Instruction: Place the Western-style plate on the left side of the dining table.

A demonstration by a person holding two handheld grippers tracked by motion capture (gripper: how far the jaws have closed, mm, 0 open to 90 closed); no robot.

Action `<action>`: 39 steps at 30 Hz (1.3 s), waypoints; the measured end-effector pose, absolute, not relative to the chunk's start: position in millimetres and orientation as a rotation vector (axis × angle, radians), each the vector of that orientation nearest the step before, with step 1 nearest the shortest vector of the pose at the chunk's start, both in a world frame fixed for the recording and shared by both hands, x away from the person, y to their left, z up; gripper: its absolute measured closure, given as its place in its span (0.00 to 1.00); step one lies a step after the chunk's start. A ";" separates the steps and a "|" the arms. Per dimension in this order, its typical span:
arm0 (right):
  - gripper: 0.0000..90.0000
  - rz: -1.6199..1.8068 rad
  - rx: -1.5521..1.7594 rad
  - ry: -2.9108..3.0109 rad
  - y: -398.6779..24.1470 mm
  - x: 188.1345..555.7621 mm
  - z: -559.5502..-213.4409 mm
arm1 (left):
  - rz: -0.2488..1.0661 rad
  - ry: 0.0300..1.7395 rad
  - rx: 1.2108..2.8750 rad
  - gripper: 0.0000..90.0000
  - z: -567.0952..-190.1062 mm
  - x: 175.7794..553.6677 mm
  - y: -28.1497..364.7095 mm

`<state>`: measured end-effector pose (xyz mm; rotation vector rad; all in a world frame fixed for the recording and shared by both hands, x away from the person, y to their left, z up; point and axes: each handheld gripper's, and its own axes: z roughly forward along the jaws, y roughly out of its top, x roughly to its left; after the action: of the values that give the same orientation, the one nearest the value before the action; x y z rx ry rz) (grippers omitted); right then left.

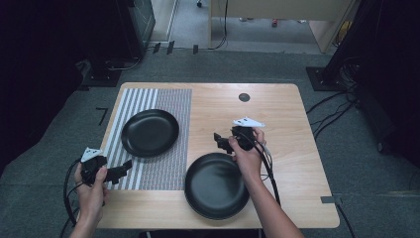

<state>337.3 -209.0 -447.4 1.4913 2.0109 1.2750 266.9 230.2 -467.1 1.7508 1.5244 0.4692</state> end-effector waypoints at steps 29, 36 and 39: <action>0.21 1.175 1.535 1.931 -302.1 276.2 -471.4 | 0.543 1.530 1.784 0.00 -491.4 222.9 240.4; 0.21 1.151 1.575 1.894 -326.4 263.0 -480.3 | 0.545 1.557 1.788 0.00 -498.4 217.8 248.6; 0.21 1.137 1.597 1.882 -337.1 257.8 -484.9 | 0.549 1.563 1.796 0.00 -501.2 216.8 250.0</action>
<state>257.8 -337.1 -484.9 1.5969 1.8823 1.1372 216.8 250.0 -501.2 1.7957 1.5628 0.5490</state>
